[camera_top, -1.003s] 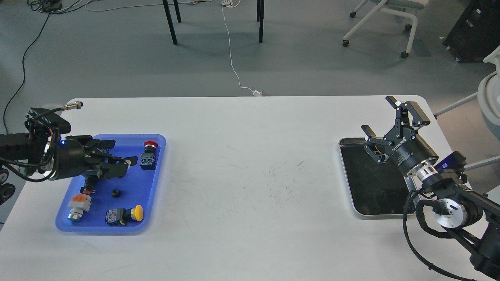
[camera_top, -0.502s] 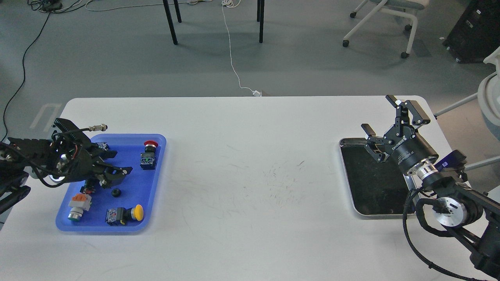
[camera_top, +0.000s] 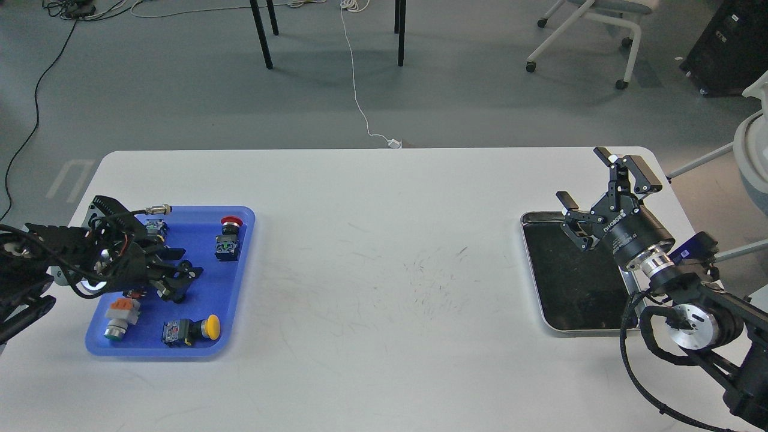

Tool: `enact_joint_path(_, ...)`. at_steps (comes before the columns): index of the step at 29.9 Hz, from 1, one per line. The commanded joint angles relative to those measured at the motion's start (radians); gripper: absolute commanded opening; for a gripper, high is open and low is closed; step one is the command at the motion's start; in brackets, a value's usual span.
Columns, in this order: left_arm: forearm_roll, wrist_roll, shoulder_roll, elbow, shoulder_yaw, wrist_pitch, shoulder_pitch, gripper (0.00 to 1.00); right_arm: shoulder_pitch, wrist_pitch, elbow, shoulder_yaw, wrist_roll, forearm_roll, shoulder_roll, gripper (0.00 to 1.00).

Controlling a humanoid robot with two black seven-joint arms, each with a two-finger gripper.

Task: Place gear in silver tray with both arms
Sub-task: 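Lift the gear and swing the left arm toward the table center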

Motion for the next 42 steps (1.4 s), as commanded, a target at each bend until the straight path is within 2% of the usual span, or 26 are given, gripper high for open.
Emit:
enact_joint_path(1, 0.004, 0.0, 0.0, 0.001, 0.002, 0.0, 0.001, 0.27, 0.001, 0.0, 0.0, 0.0, 0.0, 0.0, 0.0, 0.99)
enact_joint_path(8, 0.004, 0.0, 0.003, 0.006, 0.02, 0.0, 0.0, 0.13, 0.003, 0.0, 0.002, 0.0, 0.0, 0.0, 0.0, 0.99)
enact_joint_path(14, -0.003, 0.0, 0.029, -0.025, 0.008, 0.0, -0.019, 0.11, 0.004, 0.0, 0.002, 0.003, 0.0, 0.0, -0.002, 0.99)
enact_joint_path(19, -0.067, 0.0, 0.112, -0.182, 0.008, -0.025, -0.161, 0.12, 0.015, 0.0, 0.002, 0.005, 0.0, 0.0, -0.002, 0.99)
enact_joint_path(25, -0.067, 0.0, 0.089, -0.345, 0.016, -0.046, -0.321, 0.12, 0.061, -0.001, -0.002, 0.002, 0.0, 0.0, -0.002, 0.99)
enact_joint_path(32, 0.004, 0.0, -0.163, -0.335, 0.036, -0.16, -0.384, 0.12, 0.154, -0.003, -0.003, -0.005, 0.0, 0.012, -0.04, 0.99)
enact_joint_path(36, 0.004, 0.0, -0.339, -0.238, 0.092, -0.175, -0.414, 0.12, 0.225, -0.005, -0.005, -0.023, 0.0, 0.015, -0.058, 0.99)
enact_joint_path(42, 0.004, 0.0, -0.546, -0.1, 0.184, -0.174, -0.447, 0.12, 0.403, -0.034, -0.005, -0.178, 0.0, 0.015, -0.066, 0.99)
